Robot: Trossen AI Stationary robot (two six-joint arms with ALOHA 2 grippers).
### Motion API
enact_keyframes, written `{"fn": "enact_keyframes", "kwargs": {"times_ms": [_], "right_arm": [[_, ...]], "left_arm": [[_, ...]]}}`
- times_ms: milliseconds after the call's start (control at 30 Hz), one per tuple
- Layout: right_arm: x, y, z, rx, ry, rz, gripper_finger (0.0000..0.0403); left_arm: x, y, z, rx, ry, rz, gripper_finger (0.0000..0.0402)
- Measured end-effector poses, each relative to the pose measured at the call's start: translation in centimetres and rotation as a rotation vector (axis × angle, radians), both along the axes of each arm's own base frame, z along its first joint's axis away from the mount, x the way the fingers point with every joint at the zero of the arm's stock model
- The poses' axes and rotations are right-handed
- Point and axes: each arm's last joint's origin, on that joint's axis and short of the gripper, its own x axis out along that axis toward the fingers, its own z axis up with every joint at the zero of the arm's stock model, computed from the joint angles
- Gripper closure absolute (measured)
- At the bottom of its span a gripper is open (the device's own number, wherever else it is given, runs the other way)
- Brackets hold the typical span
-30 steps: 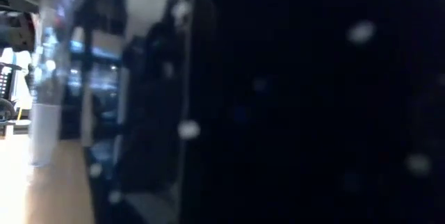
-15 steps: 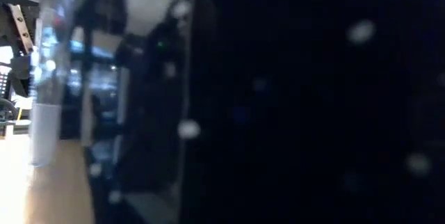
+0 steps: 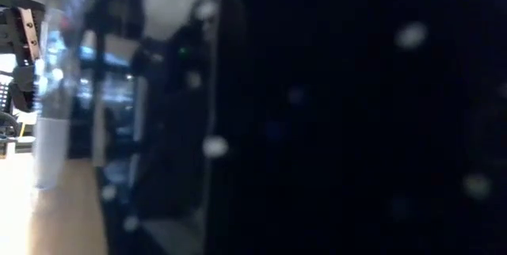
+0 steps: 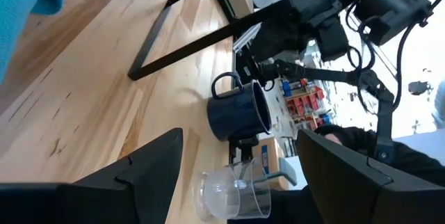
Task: Stack small to large cups/mugs on shelf
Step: Put the black mug on the shelf
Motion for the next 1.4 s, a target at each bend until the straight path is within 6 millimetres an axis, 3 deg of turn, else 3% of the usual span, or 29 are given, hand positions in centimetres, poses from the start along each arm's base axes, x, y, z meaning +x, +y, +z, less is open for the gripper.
{"fn": "enact_keyframes", "kwargs": {"times_ms": [267, 1400], "right_arm": [[0.6, 0.4, -1.4, -0.010, 0.006, 0.019, 0.0204], [1.6, 1.7, -3.8, 0.096, 0.031, -0.030, 0.0210]], "left_arm": [[0.0, 0.0, 0.0, -0.013, 0.004, 0.014, 0.0131], [-0.1, 0.1, -0.5, 0.001, 0.055, 0.015, 0.0131]]}}
